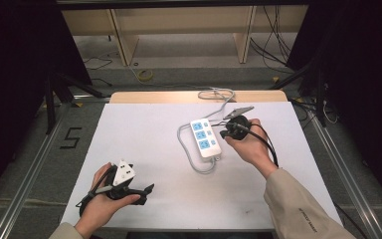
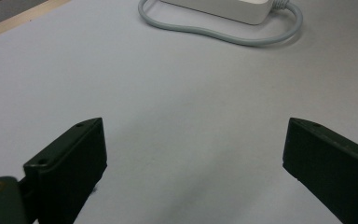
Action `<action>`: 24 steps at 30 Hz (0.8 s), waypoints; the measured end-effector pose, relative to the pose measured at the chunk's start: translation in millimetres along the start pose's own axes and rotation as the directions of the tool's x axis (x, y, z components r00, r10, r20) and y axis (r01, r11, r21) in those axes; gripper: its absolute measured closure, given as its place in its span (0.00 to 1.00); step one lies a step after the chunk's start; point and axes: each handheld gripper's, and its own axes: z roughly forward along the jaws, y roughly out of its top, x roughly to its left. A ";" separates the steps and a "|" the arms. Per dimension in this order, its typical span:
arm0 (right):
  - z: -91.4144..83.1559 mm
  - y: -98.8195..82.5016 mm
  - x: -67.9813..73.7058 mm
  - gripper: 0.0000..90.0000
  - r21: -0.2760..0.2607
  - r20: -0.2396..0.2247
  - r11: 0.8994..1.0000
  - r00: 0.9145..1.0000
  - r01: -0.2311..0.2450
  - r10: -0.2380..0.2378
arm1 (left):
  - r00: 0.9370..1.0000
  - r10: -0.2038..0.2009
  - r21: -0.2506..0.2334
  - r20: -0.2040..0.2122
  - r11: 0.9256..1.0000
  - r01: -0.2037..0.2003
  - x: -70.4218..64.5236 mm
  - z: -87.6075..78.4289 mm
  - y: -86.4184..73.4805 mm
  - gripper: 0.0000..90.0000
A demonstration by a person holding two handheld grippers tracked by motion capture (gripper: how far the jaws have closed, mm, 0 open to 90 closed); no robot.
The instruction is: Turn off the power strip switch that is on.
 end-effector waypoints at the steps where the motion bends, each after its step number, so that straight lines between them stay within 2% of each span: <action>1: 0.0 0.0 0.0 1.00 0.000 0.000 1.000 1.000 0.000 0.000 | 1.000 0.000 0.000 0.000 1.000 0.000 0.0 0.0 0.0 0.06; 24: 17.9 12.4 -2.5 1.00 0.037 0.003 0.999 1.000 -0.003 0.003 | 1.000 0.000 -0.003 0.000 1.000 0.000 0.1 0.0 0.3 0.07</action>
